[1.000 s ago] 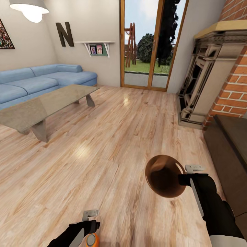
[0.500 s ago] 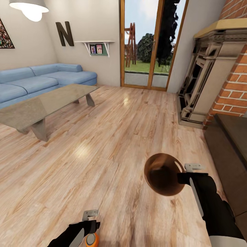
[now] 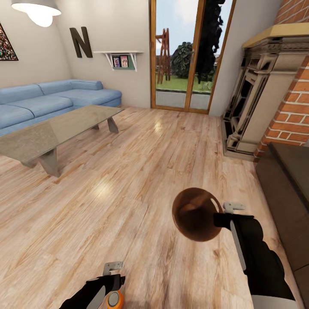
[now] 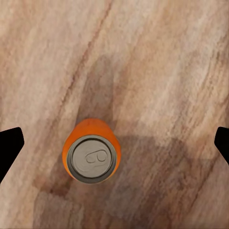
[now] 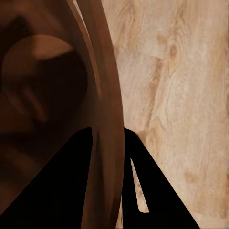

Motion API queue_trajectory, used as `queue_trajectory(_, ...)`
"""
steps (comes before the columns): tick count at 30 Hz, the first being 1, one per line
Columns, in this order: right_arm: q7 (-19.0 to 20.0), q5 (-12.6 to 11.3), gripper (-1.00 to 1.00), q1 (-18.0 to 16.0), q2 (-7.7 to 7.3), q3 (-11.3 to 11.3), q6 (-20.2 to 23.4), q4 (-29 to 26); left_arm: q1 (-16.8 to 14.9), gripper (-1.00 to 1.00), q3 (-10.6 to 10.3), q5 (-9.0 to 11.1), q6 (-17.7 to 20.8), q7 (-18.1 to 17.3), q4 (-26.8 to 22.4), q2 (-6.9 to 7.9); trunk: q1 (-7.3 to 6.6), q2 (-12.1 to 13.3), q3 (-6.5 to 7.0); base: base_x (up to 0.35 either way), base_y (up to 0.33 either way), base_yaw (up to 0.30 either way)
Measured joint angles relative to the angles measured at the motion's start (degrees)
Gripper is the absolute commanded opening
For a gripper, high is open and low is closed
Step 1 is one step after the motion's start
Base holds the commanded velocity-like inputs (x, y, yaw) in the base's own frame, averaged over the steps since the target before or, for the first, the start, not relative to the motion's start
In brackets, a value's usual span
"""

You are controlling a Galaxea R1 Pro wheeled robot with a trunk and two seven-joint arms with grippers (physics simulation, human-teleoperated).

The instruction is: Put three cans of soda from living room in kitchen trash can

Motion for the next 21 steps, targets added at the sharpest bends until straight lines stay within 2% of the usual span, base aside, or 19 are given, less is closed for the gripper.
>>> queue_trajectory(2, -0.03, 0.55, -1.0, 0.05, 0.09, 0.02, 0.0, -1.06, 0.0, 1.0, -0.03, 0.0, -0.02, 0.0, -0.01, 0.0, 0.0, 0.0, -0.01, 0.0, 0.0, 0.0)
queue_trajectory(6, 0.05, -0.3, -1.0, 0.07, 0.16, 0.08, 0.0, -2.21, 0.0, 1.0, -0.06, 0.0, -0.04, -0.02, 0.0, 0.0, 0.0, 0.0, 0.0, 0.0, 0.0, 0.0)
queue_trajectory(12, 0.0, 0.49, -1.0, 0.16, 0.16, -0.21, 0.0, -3.72, 0.0, 1.0, -0.07, 0.0, -0.05, -0.05, -0.01, 0.0, 0.0, 0.0, -0.01, 0.0, 0.0, 0.0)
queue_trajectory(15, 0.04, 0.07, -1.0, 0.16, 0.18, -0.18, 0.0, -3.94, 0.0, 1.0, -0.07, 0.0, -0.05, -0.06, 0.0, 0.0, 0.0, 0.0, -0.01, 0.0, 0.0, 0.0)
queue_trajectory(21, 0.01, 0.43, -1.0, 0.18, 0.19, -0.19, 0.0, -4.11, 0.0, 1.0, -0.07, 0.0, -0.05, -0.06, -0.06, 0.0, 1.32, -2.39, -1.08, 0.0, 0.0, 0.0)
